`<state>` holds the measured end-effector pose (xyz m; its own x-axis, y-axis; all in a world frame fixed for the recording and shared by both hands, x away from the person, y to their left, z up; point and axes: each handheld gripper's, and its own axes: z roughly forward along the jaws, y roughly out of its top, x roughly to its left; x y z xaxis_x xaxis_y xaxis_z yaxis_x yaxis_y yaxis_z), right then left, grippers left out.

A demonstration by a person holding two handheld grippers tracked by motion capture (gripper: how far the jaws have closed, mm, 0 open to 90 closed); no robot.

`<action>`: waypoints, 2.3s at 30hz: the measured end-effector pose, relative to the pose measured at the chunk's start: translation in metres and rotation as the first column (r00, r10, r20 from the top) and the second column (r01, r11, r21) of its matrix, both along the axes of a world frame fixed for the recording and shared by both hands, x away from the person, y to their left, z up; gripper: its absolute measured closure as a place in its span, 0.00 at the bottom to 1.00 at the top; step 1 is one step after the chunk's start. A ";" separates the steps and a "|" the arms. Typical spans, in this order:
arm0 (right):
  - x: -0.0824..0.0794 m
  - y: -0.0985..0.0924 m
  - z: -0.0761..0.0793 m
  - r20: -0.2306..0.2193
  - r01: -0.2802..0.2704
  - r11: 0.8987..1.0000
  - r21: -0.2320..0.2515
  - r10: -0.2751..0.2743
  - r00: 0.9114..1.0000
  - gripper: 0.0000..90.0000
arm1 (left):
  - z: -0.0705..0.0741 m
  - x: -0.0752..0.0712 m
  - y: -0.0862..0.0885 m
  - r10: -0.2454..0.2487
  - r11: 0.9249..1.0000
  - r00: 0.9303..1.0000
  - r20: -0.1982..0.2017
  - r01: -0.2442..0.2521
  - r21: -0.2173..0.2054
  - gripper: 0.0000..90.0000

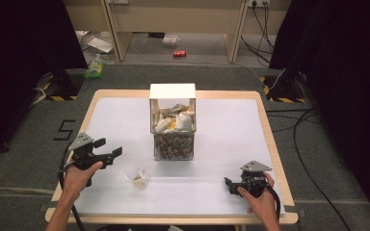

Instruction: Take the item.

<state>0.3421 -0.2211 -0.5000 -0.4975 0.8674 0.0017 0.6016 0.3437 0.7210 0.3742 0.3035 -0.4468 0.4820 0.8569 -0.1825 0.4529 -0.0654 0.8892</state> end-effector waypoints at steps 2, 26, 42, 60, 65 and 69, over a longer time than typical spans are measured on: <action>0.000 0.000 0.000 -0.001 0.000 1.000 0.000 0.000 1.000 0.13 | -0.002 0.002 0.001 0.008 1.000 1.000 -0.005 -0.008 0.000 0.16; 0.000 0.000 0.000 -0.001 -0.001 1.000 0.000 0.001 1.000 0.13 | -0.023 0.014 0.012 0.056 0.998 0.997 -0.054 -0.055 0.024 0.17; 0.000 0.000 0.000 -0.001 -0.001 1.000 0.000 0.001 1.000 0.12 | -0.038 0.022 0.019 0.083 0.996 0.991 -0.101 -0.078 0.052 0.17; 0.000 0.000 0.000 -0.002 -0.001 1.000 0.000 0.001 1.000 0.12 | -0.049 0.025 0.023 0.093 0.993 0.984 -0.151 -0.081 0.081 0.17; 0.000 0.000 0.000 -0.001 -0.001 1.000 0.000 0.001 1.000 0.12 | -0.052 0.026 0.022 0.090 0.993 0.983 -0.163 -0.076 0.088 0.17; 0.000 0.000 0.000 -0.003 -0.002 1.000 0.000 0.002 1.000 0.12 | -0.054 0.027 0.021 0.088 0.993 0.981 -0.176 -0.071 0.097 0.17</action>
